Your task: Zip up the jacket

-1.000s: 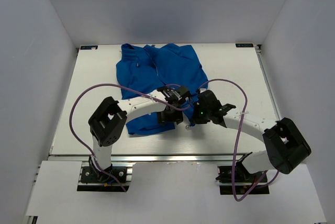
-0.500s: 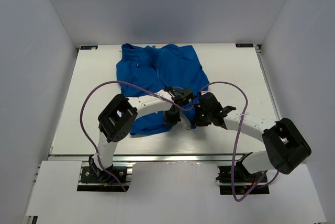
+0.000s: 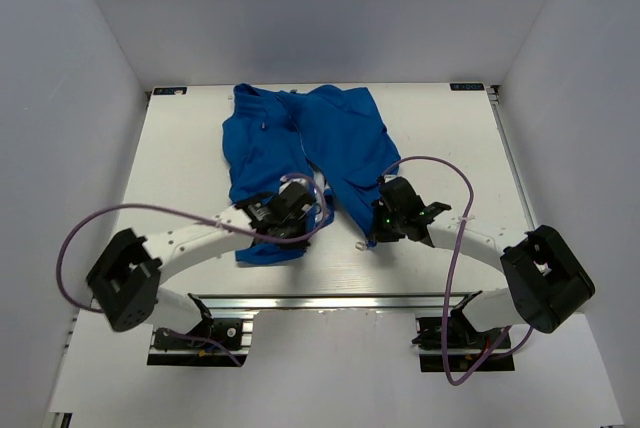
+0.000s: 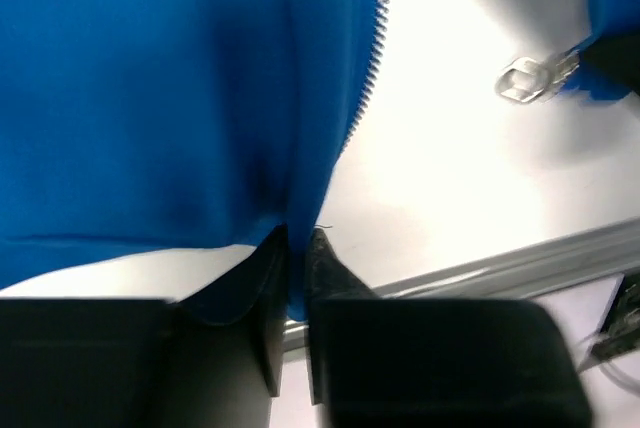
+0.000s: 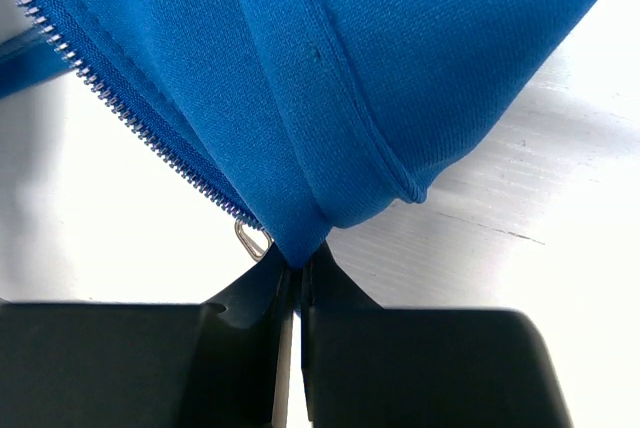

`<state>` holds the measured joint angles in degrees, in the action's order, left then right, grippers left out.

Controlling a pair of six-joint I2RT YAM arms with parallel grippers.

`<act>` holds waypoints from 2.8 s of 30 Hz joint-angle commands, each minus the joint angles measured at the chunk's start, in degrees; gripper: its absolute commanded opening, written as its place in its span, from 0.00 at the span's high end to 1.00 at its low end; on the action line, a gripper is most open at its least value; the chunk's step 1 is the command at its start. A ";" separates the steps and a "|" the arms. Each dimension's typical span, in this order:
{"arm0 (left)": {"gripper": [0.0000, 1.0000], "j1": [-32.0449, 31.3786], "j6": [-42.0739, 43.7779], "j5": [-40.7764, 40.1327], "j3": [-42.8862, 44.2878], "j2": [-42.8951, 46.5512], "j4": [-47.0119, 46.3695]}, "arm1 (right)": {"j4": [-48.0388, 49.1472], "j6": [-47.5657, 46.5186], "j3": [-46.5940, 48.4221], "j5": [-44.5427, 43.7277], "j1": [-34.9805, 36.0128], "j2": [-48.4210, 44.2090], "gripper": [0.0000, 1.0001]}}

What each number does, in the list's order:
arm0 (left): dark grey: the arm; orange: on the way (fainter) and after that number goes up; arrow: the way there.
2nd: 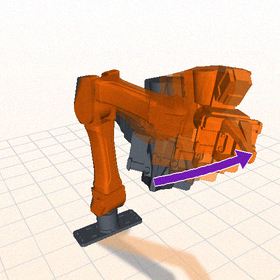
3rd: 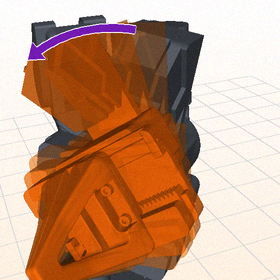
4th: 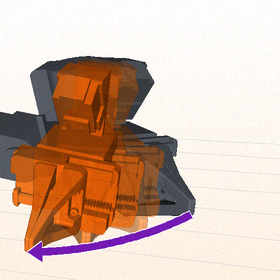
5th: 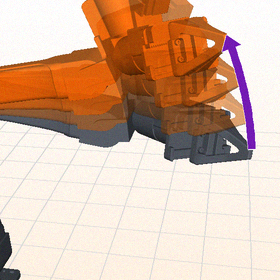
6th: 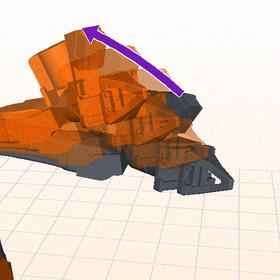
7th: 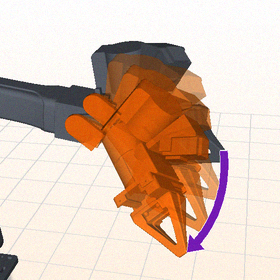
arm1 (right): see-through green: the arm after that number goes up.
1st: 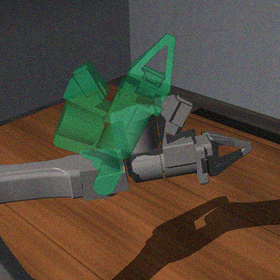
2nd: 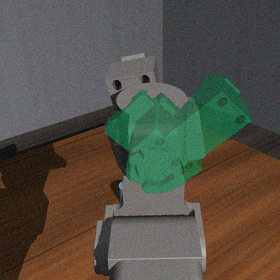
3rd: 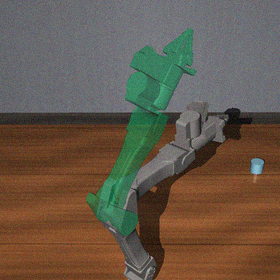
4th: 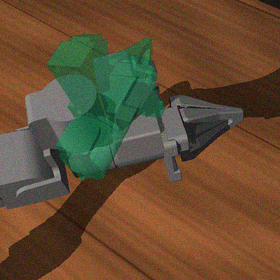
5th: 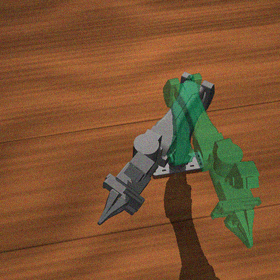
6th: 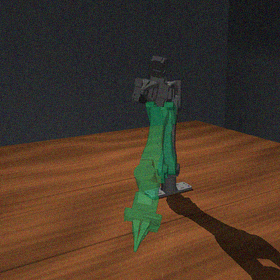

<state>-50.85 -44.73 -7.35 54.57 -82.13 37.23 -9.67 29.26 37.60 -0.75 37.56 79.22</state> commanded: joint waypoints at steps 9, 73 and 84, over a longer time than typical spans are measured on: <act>0.63 8.14 0.61 4.37 -16.51 8.39 -5.68 | -2.10 -2.27 1.86 -1.44 -0.03 1.11 1.00; 1.00 8.13 1.49 5.86 -14.58 28.96 -42.52 | 52.74 8.45 -1.22 23.61 0.06 -12.07 1.00; 1.00 8.14 0.70 6.83 -15.45 29.66 -44.96 | 54.06 8.63 -0.25 23.25 0.06 -10.93 1.00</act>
<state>-42.72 -43.44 -1.10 37.87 -54.41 -4.49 39.20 37.78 35.42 22.74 37.50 68.77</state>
